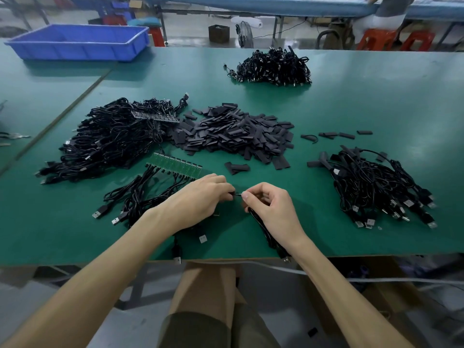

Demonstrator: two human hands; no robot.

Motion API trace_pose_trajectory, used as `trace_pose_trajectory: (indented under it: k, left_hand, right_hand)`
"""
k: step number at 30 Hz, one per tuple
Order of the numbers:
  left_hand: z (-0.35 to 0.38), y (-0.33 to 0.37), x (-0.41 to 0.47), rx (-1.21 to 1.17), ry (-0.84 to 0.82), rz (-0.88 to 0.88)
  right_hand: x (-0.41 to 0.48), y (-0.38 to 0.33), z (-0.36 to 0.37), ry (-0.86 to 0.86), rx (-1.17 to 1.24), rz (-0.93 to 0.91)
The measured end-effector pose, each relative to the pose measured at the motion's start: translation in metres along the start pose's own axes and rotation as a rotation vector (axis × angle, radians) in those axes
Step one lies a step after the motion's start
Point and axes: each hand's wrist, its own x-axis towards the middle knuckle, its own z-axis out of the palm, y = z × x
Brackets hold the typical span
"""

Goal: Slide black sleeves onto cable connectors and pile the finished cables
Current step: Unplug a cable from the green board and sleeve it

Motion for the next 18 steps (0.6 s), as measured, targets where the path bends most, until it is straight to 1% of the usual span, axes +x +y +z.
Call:
trace_pose_trajectory:
  k: [4,6,9,13,18]
  left_hand:
    - [-0.0028,-0.0044,0.0042,-0.060,-0.071,-0.115]
    - [-0.0031,-0.0068,0.0053,-0.102,-0.061,-0.147]
    - [-0.0043,-0.0079,0.0045,-0.153,-0.062,-0.155]
    - [-0.0052,-0.0079,0.0042,-0.197,-0.095,-0.181]
    - [-0.0082,-0.0039,0.0009,-0.368,-0.058,-0.183]
  right_hand:
    - [0.0008,0.0005,0.0013,-0.023,-0.068,-0.008]
    - [0.0007,0.0010,0.0017,-0.041,-0.063,-0.003]
    - [0.0000,0.0010,0.0026,-0.052,-0.072,0.006]
    - [-0.0002,-0.0010,0.0020,-0.032,0.006,0.004]
    - [-0.0013,-0.0014,0.0018,-0.015,0.013,0.005]
